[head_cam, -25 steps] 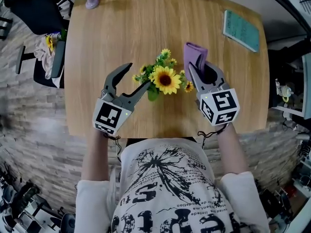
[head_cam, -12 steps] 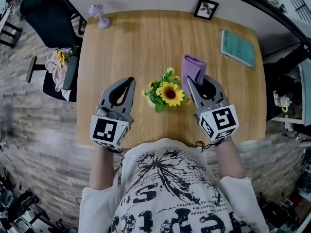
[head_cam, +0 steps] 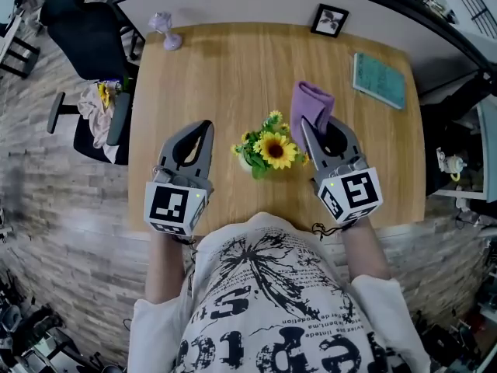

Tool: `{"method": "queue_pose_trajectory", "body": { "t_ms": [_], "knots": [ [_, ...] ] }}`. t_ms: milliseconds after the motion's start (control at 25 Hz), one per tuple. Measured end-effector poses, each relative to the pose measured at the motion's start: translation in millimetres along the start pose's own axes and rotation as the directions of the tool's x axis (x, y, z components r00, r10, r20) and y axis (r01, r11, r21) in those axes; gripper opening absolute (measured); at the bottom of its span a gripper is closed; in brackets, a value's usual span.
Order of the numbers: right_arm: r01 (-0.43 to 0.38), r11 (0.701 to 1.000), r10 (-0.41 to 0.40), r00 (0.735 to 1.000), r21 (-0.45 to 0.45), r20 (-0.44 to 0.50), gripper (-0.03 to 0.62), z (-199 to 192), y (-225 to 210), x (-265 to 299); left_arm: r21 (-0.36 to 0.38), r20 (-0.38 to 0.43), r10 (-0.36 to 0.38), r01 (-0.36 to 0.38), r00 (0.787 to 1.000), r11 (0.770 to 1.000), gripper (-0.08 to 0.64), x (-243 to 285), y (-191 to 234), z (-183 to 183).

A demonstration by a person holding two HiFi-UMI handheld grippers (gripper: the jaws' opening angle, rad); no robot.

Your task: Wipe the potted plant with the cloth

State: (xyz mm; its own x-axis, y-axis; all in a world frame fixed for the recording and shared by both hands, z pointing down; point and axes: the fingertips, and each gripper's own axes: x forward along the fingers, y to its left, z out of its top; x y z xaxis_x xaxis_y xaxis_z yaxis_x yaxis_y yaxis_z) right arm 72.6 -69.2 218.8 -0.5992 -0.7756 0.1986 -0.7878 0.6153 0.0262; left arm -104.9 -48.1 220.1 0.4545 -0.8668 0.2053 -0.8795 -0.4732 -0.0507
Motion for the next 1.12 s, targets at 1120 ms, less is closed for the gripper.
{"method": "queue_pose_trajectory", "body": {
  "t_ms": [1120],
  "knots": [
    [0.074, 0.997, -0.074, 0.997, -0.003, 0.007, 0.064, -3, -4, -16, -0.043, -0.009, 0.051, -0.052, 0.999, 0.998, 0.005, 7, 7, -17]
  ]
}}
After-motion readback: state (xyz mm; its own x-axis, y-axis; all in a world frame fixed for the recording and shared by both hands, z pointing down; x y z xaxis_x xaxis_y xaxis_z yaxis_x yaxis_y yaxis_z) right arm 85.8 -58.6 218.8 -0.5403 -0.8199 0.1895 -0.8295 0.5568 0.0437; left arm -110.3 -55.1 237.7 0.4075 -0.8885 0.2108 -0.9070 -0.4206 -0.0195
